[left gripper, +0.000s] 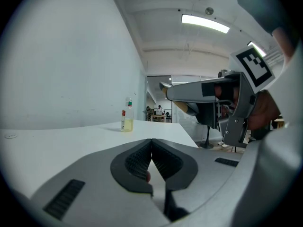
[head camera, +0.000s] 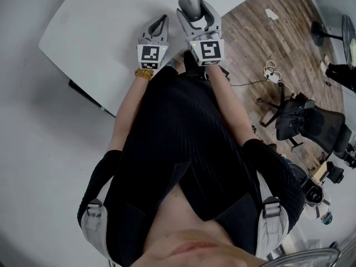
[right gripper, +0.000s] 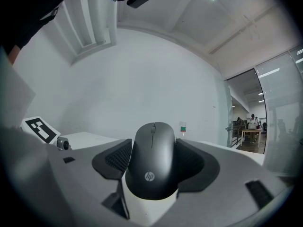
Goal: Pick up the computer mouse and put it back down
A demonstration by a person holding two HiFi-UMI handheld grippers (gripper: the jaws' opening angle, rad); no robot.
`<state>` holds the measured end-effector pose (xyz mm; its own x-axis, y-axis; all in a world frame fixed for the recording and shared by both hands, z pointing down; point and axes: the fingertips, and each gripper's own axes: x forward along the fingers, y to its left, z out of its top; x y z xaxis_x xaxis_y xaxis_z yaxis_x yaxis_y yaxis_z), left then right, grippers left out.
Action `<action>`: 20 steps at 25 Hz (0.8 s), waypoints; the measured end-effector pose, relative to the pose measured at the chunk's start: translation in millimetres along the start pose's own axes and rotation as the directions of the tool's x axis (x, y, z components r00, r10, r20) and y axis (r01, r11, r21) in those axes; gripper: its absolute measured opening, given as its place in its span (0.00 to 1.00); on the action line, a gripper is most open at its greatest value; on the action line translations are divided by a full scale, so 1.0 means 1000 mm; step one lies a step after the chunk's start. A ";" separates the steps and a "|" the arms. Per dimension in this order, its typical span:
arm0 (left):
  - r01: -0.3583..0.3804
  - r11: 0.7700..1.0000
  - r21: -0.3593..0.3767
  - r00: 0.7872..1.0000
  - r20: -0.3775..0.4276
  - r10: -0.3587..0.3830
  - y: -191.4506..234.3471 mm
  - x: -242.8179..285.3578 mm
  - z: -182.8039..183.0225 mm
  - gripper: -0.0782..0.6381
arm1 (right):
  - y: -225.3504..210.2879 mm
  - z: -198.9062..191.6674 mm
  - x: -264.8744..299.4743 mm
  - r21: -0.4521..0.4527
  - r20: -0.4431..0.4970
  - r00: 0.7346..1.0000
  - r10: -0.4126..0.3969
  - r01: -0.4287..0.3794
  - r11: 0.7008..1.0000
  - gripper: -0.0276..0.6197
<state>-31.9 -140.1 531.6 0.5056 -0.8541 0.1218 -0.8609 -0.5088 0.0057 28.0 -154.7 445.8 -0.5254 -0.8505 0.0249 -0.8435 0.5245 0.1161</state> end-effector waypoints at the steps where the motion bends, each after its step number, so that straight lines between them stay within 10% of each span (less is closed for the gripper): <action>1: 0.000 1.000 0.000 1.000 0.000 0.000 0.000 0.000 0.000 0.13 | 0.000 -0.001 0.000 -0.001 -0.003 1.000 0.001 -0.001 1.000 0.48; 20: 0.000 1.000 -0.002 1.000 -0.003 0.000 0.001 0.000 0.000 0.13 | -0.006 -0.034 0.010 0.021 -0.141 0.990 0.015 -0.012 1.000 0.48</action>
<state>-32.7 -141.0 531.3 0.5053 -0.8540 0.1243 -0.8611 -0.5084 0.0073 31.2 -167.6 479.2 -0.5169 -0.8398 0.1662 -0.8393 0.5353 0.0947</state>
